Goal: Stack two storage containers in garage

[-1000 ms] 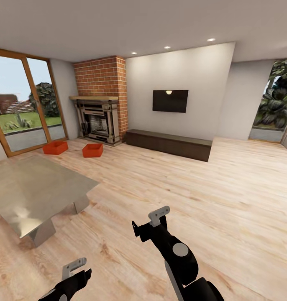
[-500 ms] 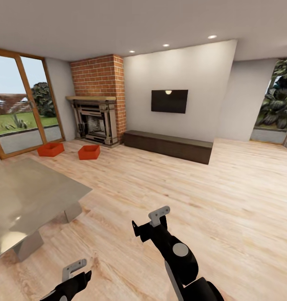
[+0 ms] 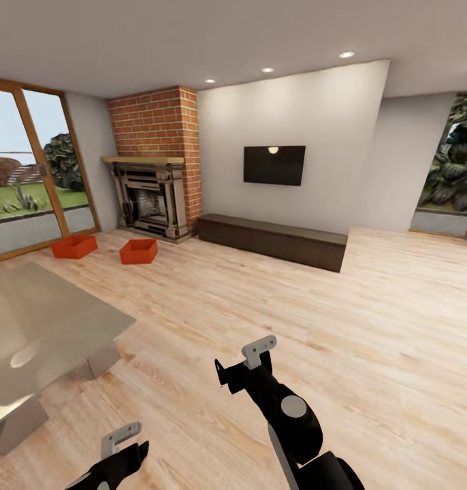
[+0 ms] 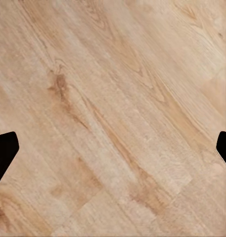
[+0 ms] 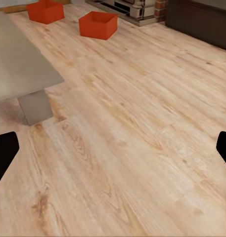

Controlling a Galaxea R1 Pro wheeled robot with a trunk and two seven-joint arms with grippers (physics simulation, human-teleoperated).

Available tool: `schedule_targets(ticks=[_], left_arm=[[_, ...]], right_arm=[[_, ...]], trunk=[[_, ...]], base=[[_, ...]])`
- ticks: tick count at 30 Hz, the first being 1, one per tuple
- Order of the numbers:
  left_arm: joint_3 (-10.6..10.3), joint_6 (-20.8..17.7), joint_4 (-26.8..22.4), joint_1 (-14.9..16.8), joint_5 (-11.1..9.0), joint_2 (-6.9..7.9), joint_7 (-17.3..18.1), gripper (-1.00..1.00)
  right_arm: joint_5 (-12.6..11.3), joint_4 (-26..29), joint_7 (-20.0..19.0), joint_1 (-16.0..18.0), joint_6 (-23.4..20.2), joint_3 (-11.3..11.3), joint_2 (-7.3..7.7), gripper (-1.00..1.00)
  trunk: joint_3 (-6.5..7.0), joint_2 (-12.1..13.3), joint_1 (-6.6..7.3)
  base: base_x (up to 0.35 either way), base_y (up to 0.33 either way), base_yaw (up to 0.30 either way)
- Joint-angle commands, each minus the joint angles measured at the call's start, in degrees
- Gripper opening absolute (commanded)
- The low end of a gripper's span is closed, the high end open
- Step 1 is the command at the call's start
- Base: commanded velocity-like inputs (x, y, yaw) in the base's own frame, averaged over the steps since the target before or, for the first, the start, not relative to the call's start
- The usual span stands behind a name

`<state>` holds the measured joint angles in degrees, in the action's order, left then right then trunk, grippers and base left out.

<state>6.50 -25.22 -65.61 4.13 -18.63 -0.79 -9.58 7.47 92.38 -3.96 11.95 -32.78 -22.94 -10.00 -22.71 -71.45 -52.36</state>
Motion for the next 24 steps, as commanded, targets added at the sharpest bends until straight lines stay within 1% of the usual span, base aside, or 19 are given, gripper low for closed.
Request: schedule_targets(ticks=[1, 24], left_arm=[[0.0, 0.0, 0.09, 0.0, 0.0, 0.0, 0.0, 1.0], [0.0, 0.0, 0.21, 0.0, 0.0, 0.0, 0.0, 1.0]], right_arm=[[0.0, 0.01, 0.0, 0.0, 0.0, 0.0, 0.0, 1.0], [0.0, 0.02, 0.0, 0.0, 0.0, 0.0, 0.0, 1.0]], trunk=[[0.0, 0.0, 0.0], [0.0, 0.0, 0.0]], base=[[0.337, -0.13, 0.0], [0.337, -0.13, 0.0]])
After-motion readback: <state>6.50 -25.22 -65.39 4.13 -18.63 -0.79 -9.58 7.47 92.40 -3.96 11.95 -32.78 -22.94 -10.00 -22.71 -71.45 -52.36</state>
